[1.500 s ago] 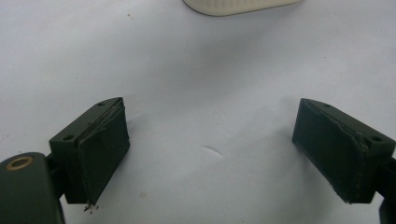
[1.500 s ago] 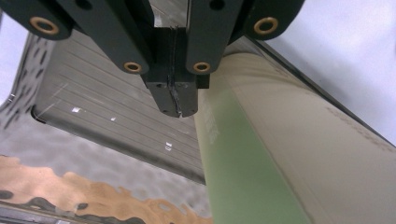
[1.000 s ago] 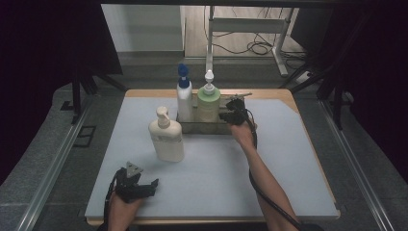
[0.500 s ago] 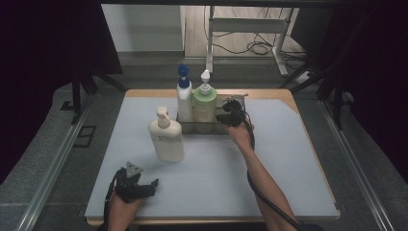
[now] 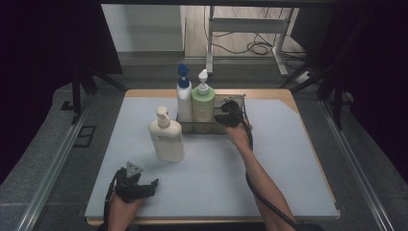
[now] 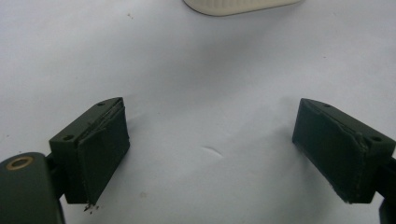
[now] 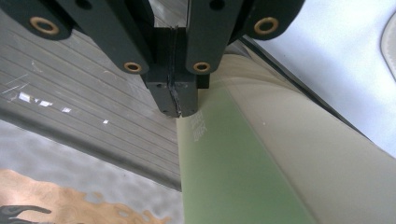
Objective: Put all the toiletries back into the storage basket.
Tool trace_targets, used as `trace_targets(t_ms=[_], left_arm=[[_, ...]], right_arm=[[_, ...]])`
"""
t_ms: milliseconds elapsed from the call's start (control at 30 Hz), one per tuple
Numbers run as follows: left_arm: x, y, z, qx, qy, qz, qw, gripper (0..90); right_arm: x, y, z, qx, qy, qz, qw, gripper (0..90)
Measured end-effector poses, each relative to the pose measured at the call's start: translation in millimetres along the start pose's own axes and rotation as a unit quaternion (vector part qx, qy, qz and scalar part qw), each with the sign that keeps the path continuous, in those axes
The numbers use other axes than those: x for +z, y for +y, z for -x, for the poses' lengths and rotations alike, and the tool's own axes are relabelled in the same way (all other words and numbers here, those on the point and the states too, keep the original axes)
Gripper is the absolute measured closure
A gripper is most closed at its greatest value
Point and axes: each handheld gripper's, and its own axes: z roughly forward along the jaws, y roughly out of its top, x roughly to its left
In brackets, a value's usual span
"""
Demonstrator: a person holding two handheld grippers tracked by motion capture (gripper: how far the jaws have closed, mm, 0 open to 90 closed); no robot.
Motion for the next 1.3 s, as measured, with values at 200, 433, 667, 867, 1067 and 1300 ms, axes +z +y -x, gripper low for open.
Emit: trace_targets(t_ms=[200, 433, 667, 867, 1067, 1300], left_arm=[[0.0, 0.0, 0.0, 0.0, 0.0, 0.0, 1.0, 10.4], [0.0, 0.1, -0.1, 0.001, 0.0, -0.001, 1.0, 10.3], [0.0, 0.4, -0.1, 0.001, 0.001, -0.002, 1.0, 10.4], [0.0, 0.3, 0.1, 0.001, 0.001, -0.002, 1.0, 10.3], [-0.1, 0.5, 0.2, 0.002, 0.002, -0.003, 1.0, 10.4], [0.0, 0.6, 0.2, 0.002, 0.002, -0.003, 1.0, 10.4]], right_arm=[[-1.7, -0.8, 1.5, -0.005, 0.0, 0.002, 1.0, 83.9], [-9.0, 0.1, 1.9, -0.017, -0.006, 0.01, 0.9998, 73.5], [-18.0, -3.5, 1.4, -0.02, -0.006, 0.025, 0.9995, 58.4], [-28.2, -5.1, 0.2, -0.019, -0.006, 0.039, 0.999, 49.5], [-41.6, -3.7, -4.5, -0.028, 0.005, 0.042, 0.9987, 45.1], [-62.5, -5.4, -8.5, -0.041, 0.006, 0.049, 0.998, 37.5]])
